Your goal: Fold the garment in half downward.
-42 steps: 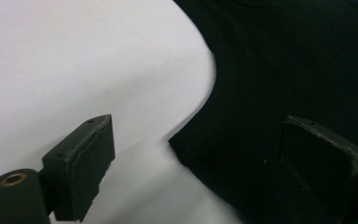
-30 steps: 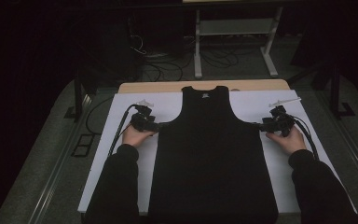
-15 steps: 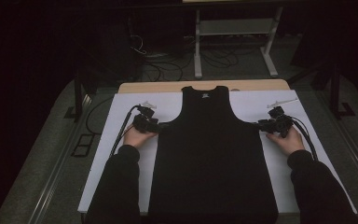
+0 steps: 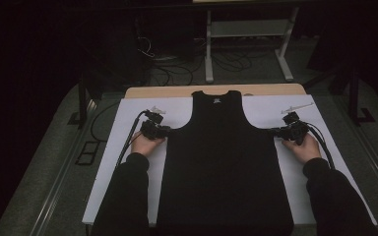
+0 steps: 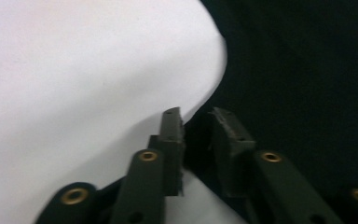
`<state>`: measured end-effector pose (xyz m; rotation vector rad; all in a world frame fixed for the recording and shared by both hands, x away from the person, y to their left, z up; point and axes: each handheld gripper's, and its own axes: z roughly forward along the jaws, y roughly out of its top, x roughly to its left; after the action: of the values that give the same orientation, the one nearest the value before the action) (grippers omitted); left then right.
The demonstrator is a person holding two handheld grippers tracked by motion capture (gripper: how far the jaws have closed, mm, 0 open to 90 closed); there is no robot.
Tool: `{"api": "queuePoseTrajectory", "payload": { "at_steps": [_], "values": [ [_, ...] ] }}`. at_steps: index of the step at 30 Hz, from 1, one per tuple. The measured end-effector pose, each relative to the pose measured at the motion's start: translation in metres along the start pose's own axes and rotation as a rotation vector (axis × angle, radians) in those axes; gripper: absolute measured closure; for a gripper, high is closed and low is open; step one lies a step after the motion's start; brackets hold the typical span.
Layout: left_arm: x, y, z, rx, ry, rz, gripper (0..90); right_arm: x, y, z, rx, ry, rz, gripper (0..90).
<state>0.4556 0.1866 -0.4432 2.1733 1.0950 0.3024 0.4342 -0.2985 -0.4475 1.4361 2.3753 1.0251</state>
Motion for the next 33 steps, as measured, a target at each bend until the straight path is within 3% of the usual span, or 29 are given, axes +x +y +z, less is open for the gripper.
{"api": "queuePoseTrajectory", "payload": {
  "at_steps": [5,10,16,26,33],
  "values": [
    [-0.003,0.001,-0.001,-0.004,0.015,0.004,85.5,0.000,0.000,-0.001,0.003,0.002,-0.001,83.2],
    [-0.006,0.002,-0.003,0.001,0.025,0.024,86.4,0.001,0.000,-0.001,-0.001,0.001,-0.006,83.4],
    [-0.010,0.004,-0.013,-0.039,0.029,0.035,86.5,0.001,0.001,-0.006,-0.024,0.007,0.005,83.5],
    [-0.012,0.003,-0.026,-0.103,0.011,-0.002,86.6,0.007,0.001,-0.019,-0.062,0.040,0.021,83.5],
    [-0.014,-0.001,-0.033,-0.128,0.002,-0.003,86.6,0.010,-0.003,-0.024,-0.067,0.050,0.016,83.7]
  ]
}}
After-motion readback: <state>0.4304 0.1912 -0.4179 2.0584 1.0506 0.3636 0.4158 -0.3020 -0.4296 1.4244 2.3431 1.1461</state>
